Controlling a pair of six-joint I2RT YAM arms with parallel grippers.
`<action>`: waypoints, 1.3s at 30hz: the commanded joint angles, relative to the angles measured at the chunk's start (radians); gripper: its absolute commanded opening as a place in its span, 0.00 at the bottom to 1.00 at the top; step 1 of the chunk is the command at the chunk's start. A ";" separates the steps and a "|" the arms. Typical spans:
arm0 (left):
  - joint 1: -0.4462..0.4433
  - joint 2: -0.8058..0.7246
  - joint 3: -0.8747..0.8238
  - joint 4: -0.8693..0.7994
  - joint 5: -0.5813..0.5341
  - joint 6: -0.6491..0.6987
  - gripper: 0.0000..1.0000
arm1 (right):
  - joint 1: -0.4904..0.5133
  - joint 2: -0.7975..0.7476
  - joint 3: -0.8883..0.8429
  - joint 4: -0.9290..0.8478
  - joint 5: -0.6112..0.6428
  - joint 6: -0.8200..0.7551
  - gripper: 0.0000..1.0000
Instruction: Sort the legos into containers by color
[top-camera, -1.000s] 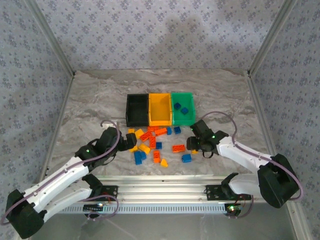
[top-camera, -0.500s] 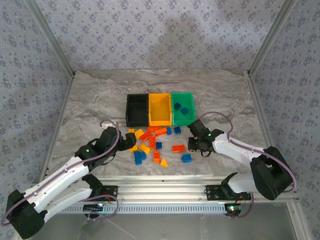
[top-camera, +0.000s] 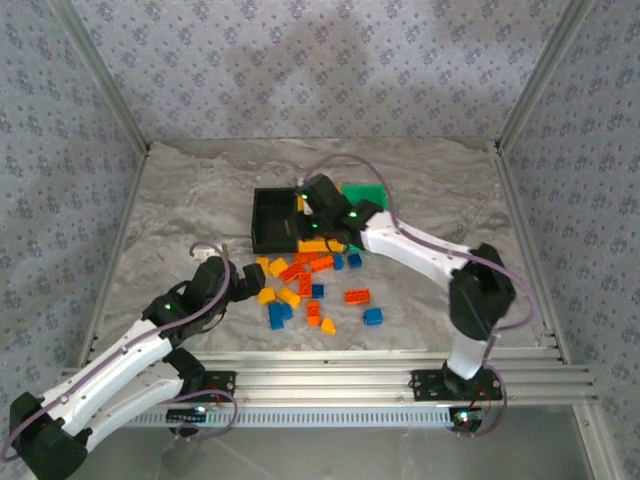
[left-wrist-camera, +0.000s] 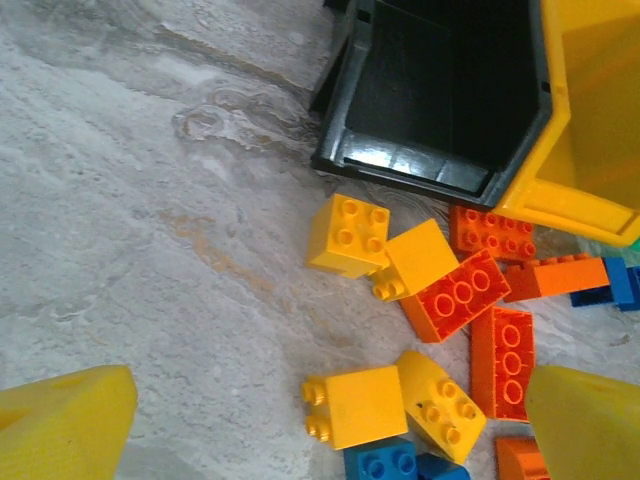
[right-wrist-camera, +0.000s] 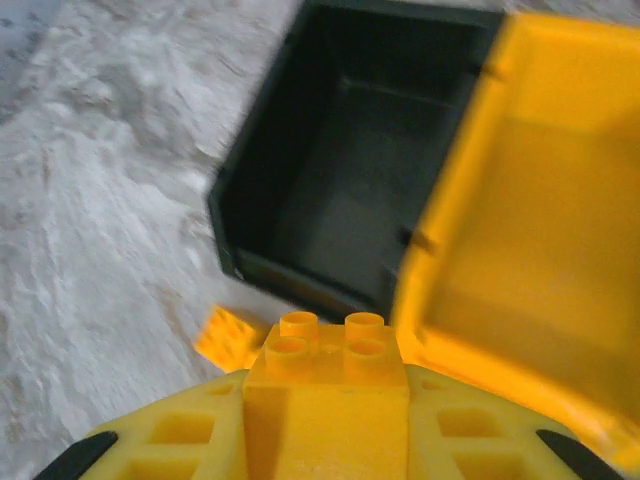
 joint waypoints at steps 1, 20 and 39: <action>0.008 -0.024 -0.011 -0.049 -0.051 -0.023 1.00 | 0.004 0.135 0.150 -0.024 -0.035 -0.049 0.27; 0.051 -0.031 -0.045 -0.040 0.048 -0.002 1.00 | -0.042 0.445 0.542 -0.035 -0.053 -0.003 0.65; -0.207 0.521 0.236 0.164 0.213 0.185 0.82 | -0.173 -0.355 -0.477 0.163 0.068 0.056 0.67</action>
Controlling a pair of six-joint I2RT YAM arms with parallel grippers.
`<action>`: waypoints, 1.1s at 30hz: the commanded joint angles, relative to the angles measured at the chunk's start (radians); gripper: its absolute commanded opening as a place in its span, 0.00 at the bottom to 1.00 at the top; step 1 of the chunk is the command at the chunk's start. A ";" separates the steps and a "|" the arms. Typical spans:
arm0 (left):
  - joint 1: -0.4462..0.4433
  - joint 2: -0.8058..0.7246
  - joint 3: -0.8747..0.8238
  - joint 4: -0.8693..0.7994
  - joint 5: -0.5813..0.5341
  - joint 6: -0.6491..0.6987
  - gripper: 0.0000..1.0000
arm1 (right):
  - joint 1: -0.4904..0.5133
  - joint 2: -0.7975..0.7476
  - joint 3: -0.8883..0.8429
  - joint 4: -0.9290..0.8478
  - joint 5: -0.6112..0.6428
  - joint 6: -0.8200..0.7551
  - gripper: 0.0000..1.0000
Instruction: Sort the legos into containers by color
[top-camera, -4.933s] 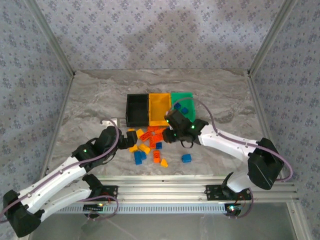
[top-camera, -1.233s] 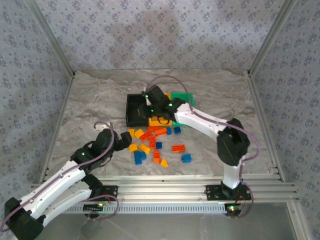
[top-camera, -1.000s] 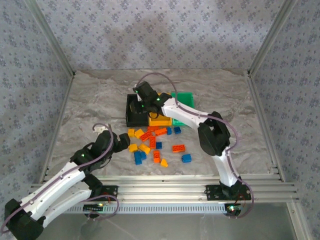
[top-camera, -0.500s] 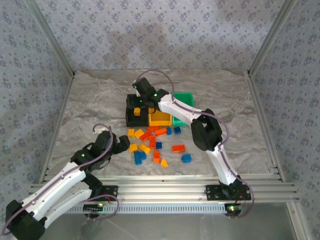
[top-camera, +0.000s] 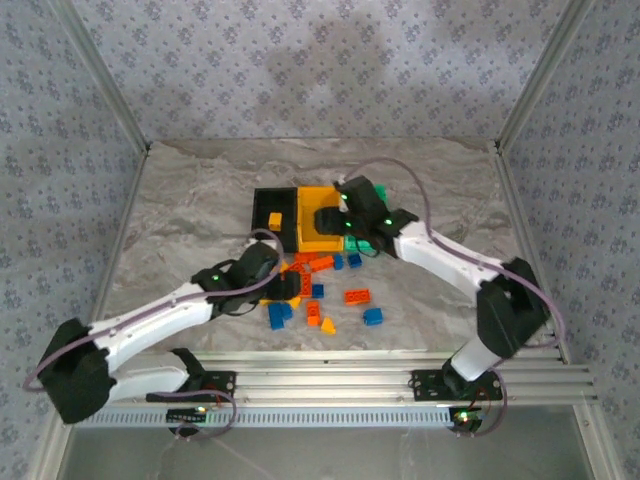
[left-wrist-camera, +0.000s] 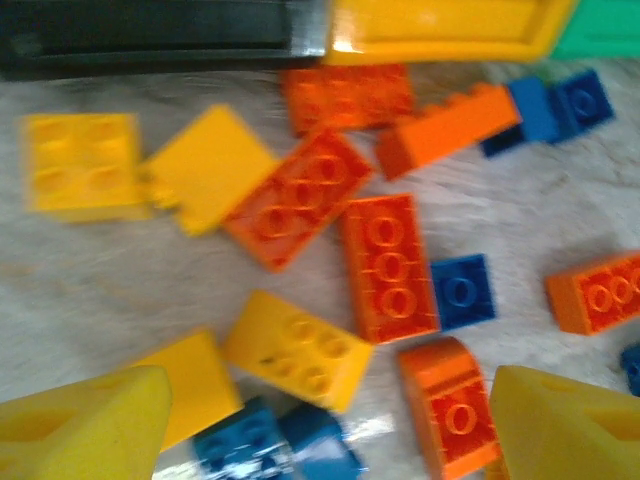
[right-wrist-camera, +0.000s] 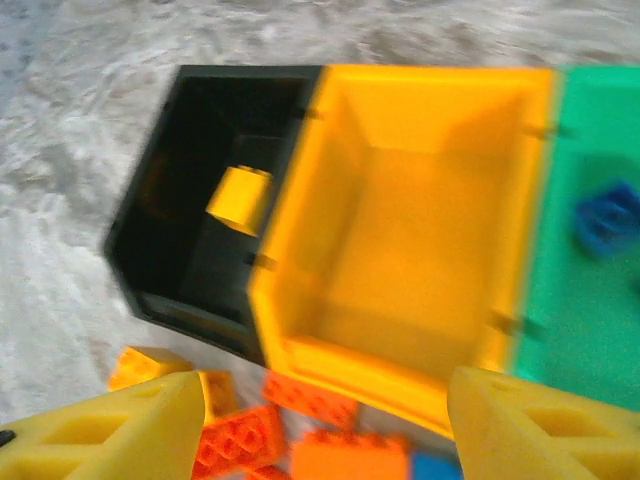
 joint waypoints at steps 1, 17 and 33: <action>-0.063 0.097 0.069 0.042 0.007 0.060 0.82 | -0.029 -0.119 -0.138 -0.007 0.048 0.030 0.67; -0.101 0.399 0.237 0.053 -0.033 0.126 0.66 | -0.127 -0.410 -0.419 0.008 0.043 0.068 0.67; -0.070 0.494 0.211 0.081 -0.153 0.110 0.54 | -0.151 -0.462 -0.463 0.007 0.019 0.068 0.67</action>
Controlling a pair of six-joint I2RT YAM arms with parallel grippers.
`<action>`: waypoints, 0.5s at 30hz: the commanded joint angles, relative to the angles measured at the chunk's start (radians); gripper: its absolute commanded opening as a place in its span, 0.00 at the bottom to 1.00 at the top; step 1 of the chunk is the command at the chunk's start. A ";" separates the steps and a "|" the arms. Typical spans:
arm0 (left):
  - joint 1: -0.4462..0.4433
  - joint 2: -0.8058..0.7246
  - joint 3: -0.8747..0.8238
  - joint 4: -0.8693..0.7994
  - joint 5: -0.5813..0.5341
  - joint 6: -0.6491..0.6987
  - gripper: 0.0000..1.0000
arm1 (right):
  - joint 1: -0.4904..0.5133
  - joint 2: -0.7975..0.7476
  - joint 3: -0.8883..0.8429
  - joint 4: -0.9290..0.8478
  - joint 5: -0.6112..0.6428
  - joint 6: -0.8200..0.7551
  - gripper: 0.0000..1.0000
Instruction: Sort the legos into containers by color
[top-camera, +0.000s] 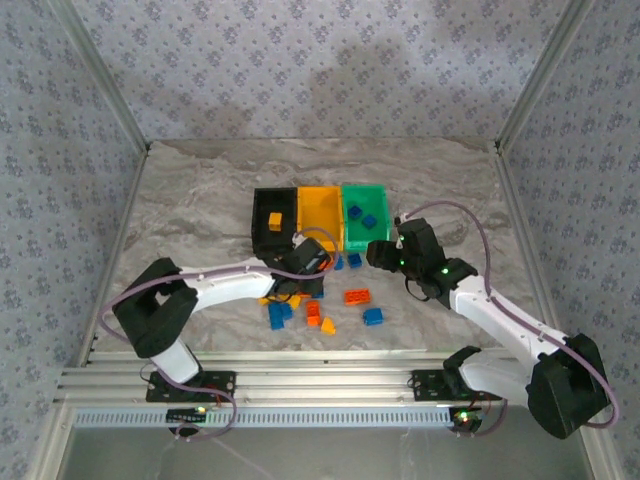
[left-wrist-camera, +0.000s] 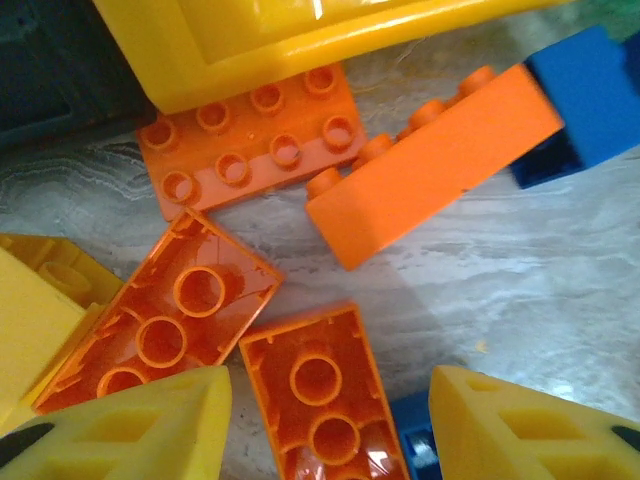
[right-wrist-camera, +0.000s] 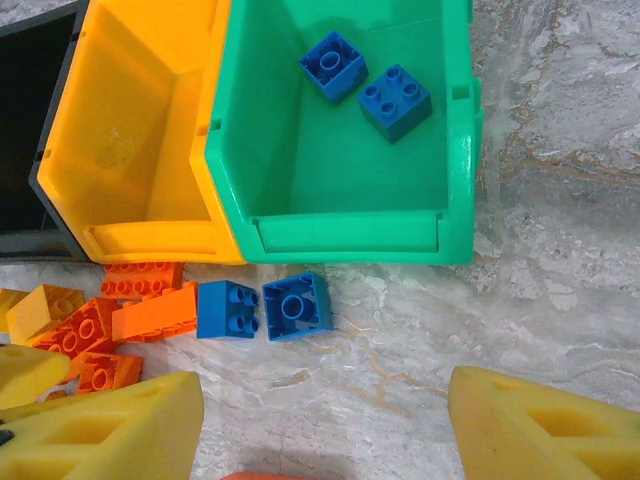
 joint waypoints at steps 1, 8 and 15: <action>0.003 0.027 -0.008 -0.001 -0.019 0.005 0.53 | -0.009 -0.023 -0.012 0.008 -0.003 0.011 0.68; 0.004 -0.036 -0.077 -0.036 -0.016 -0.024 0.43 | -0.020 -0.048 -0.025 0.004 -0.011 0.010 0.68; 0.001 -0.087 -0.145 -0.063 0.022 -0.042 0.40 | -0.026 -0.050 -0.034 0.018 -0.021 0.012 0.67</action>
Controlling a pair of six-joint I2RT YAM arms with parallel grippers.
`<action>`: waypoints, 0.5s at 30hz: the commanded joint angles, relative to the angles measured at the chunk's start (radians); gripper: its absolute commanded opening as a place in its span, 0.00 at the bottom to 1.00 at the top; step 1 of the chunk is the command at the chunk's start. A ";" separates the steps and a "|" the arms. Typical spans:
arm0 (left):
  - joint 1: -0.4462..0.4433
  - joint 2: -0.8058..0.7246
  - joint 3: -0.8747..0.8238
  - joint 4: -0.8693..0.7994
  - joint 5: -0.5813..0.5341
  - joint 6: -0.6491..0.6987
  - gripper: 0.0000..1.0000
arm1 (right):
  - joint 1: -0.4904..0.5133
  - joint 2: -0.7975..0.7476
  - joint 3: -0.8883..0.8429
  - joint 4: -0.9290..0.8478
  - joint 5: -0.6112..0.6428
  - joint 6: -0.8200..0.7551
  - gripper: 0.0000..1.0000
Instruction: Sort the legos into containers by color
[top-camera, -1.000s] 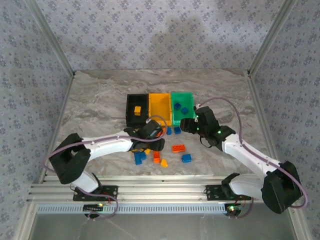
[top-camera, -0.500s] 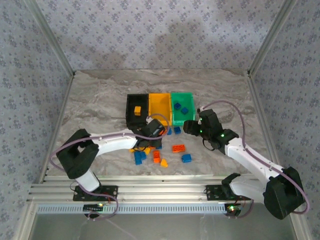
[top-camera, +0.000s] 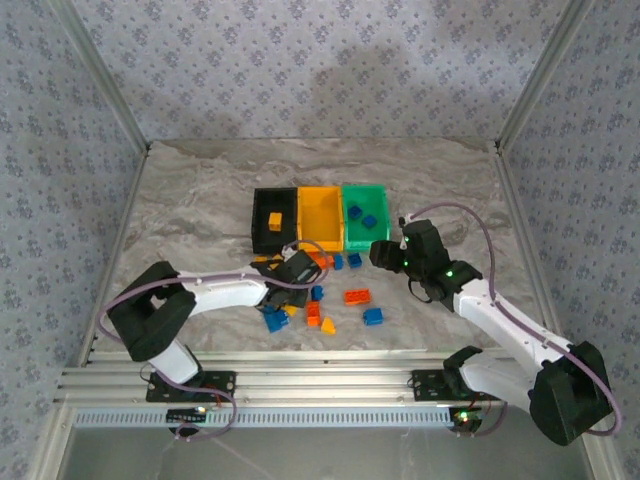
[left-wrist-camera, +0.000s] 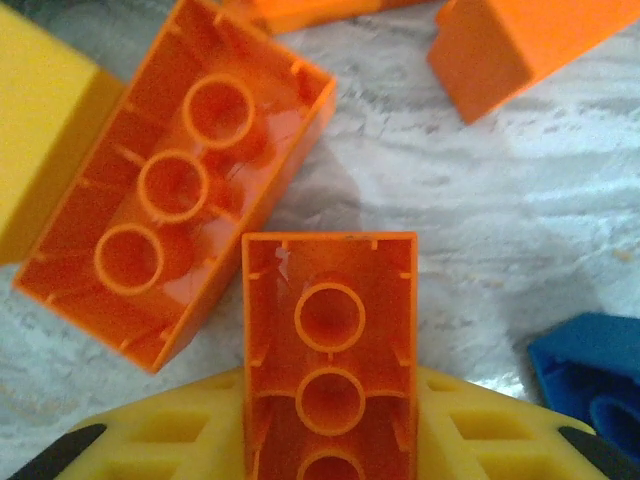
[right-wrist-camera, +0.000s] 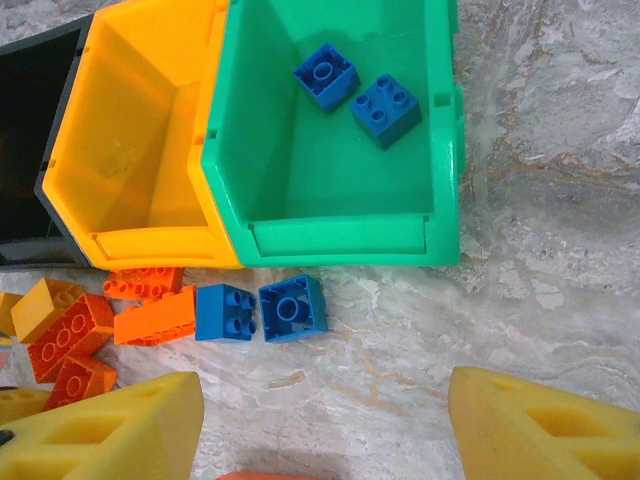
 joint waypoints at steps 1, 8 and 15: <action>-0.002 -0.039 -0.016 -0.045 0.026 -0.013 0.44 | -0.009 -0.015 -0.014 0.017 -0.013 0.012 0.67; 0.000 0.017 0.040 -0.014 0.018 0.031 0.54 | -0.010 -0.026 -0.018 0.008 -0.012 0.015 0.67; 0.002 0.024 0.074 -0.008 0.044 0.057 0.37 | -0.014 -0.059 -0.029 -0.007 -0.003 0.021 0.68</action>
